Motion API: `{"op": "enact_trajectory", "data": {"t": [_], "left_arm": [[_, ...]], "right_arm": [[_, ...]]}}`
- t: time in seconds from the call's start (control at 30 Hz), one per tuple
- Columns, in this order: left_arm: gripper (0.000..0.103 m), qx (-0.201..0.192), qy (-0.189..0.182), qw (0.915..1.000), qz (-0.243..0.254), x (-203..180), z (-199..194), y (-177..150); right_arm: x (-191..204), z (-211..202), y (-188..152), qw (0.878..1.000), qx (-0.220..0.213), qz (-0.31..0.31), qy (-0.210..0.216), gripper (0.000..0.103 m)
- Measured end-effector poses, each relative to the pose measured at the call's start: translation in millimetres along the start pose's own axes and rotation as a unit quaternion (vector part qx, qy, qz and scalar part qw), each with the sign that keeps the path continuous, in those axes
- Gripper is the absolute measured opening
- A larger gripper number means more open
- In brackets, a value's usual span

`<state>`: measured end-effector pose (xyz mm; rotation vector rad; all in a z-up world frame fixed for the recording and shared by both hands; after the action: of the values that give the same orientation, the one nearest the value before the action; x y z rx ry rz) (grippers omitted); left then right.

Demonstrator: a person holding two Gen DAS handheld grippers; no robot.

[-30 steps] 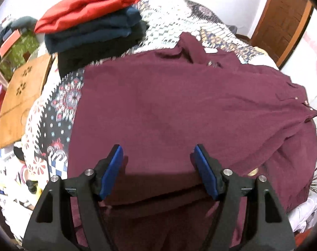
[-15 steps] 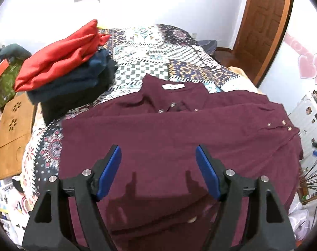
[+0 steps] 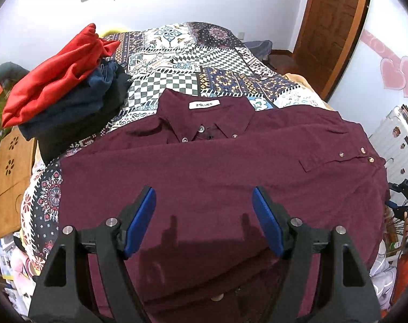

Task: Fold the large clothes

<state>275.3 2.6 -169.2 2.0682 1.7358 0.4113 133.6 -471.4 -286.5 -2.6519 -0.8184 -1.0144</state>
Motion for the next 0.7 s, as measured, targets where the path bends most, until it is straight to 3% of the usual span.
{"op": "enact_trajectory", "data": {"t": [0.13, 0.2, 0.33, 0.53, 0.63, 0.7], "left_arm": [[0.073, 0.004, 0.001, 0.9999, -0.013, 4.6, 4.3, 0.0], [0.073, 0.005, 0.0, 0.9998, -0.017, 6.6, 5.9, -0.3], [0.073, 0.002, 0.006, 0.9999, -0.016, 8.4, 5.2, -0.9], [0.073, -0.022, 0.01, 0.9997, -0.006, 10.0, -8.3, -1.7], [0.073, -0.032, 0.011, 0.9994, -0.004, 12.5, -15.6, -4.5], [0.073, -0.039, 0.009, 0.9992, -0.007, 15.9, -20.3, -7.2]], "right_arm": [[3.9, -6.1, 5.0, 1.0, -0.029, -0.003, -0.004, 0.018], [10.8, -10.7, 6.4, 0.999, -0.039, -0.015, -0.007, 0.009], [34.2, -22.8, 7.8, 0.996, -0.068, -0.047, -0.02, 0.006], [117.9, -64.0, 0.4, 0.981, -0.122, -0.146, 0.023, 0.005], [179.3, -81.1, -19.5, 0.963, -0.136, -0.229, 0.049, 0.005], [225.5, -87.4, -46.7, 0.942, -0.139, -0.3, 0.063, 0.005]]}}
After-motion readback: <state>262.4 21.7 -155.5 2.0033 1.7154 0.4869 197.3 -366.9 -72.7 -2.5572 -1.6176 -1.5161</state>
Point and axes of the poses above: each gripper's, at about its wrist camera, not at the fingertips, and z roughly the way its jaws point, x to its left, y to its top, the point moved 4 cm from there along z, roughly the way its jaws point, and after that the axes turned 5 degrees about x, right-handed, at the moved point
